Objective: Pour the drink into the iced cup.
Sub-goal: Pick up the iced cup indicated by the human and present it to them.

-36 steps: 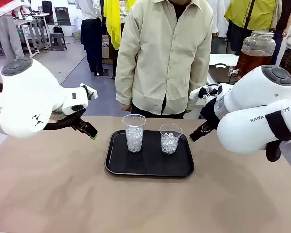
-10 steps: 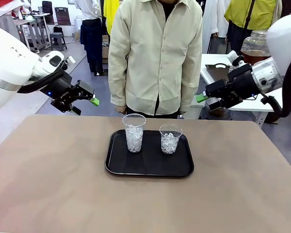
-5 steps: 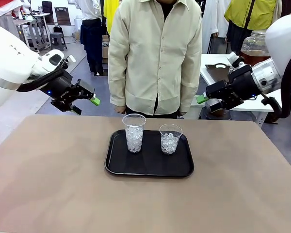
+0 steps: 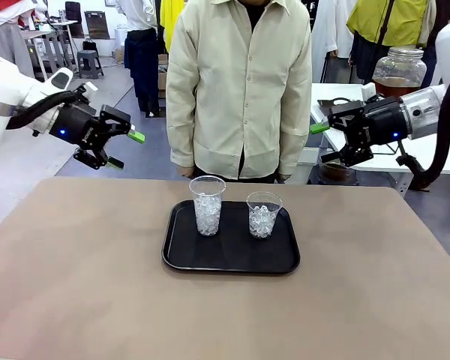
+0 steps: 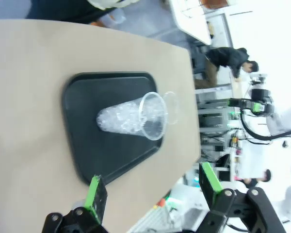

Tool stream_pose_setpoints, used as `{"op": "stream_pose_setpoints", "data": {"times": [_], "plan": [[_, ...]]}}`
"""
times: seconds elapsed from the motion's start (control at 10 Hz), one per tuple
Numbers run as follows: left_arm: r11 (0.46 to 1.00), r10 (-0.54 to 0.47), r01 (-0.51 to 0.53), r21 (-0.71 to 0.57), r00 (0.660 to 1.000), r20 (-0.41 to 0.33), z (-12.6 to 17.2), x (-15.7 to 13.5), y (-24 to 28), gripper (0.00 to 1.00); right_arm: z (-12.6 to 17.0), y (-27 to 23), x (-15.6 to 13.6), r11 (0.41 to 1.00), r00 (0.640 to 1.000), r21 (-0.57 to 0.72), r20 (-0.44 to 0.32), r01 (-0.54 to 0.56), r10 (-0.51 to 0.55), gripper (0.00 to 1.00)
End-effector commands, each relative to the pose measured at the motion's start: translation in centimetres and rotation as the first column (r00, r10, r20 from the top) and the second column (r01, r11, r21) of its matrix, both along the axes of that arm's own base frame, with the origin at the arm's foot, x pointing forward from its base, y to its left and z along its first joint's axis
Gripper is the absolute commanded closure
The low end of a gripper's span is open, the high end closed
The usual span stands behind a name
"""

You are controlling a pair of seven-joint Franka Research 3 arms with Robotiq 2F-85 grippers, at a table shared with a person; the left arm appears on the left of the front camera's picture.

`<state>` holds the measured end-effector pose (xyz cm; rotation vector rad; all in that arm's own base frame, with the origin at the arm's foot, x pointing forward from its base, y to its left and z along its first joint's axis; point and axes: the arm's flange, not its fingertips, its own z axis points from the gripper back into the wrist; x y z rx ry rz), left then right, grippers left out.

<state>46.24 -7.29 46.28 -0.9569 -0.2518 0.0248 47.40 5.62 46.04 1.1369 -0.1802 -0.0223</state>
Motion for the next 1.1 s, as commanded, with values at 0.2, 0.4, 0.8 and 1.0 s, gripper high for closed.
{"op": "stream_pose_setpoints", "data": {"times": [0.2, 0.4, 0.8, 1.0], "plan": [[0.968, -0.1, 0.105, -0.228, 0.994, 0.037, -3.2, 3.2, 1.4, 0.0, -2.9, -2.1, 2.5, 0.983, 0.998, 0.184, -0.061, -0.006, 0.018, 0.0], [0.96, -0.11, 0.108, -0.257, 0.994, 0.007, -4.4, 4.7, 1.7, 0.0, -4.5, -2.9, 3.7, 0.975, 0.993, 0.223, -0.116, 0.002, 0.025, 0.0], [0.938, -0.113, 0.108, -0.329, 0.994, 0.003, -5.3, 6.4, 1.6, 0.0, -5.8, -3.5, 5.3, 0.965, 0.985, 0.259, -0.156, -0.034, 0.077, 0.0], [0.947, -0.081, 0.072, -0.314, 0.996, -0.019, -5.0, 6.2, 1.4, 0.0, -5.9, -3.6, 5.4, 0.961, 0.983, 0.274, -0.163, -0.041, 0.089, 0.0]]}}
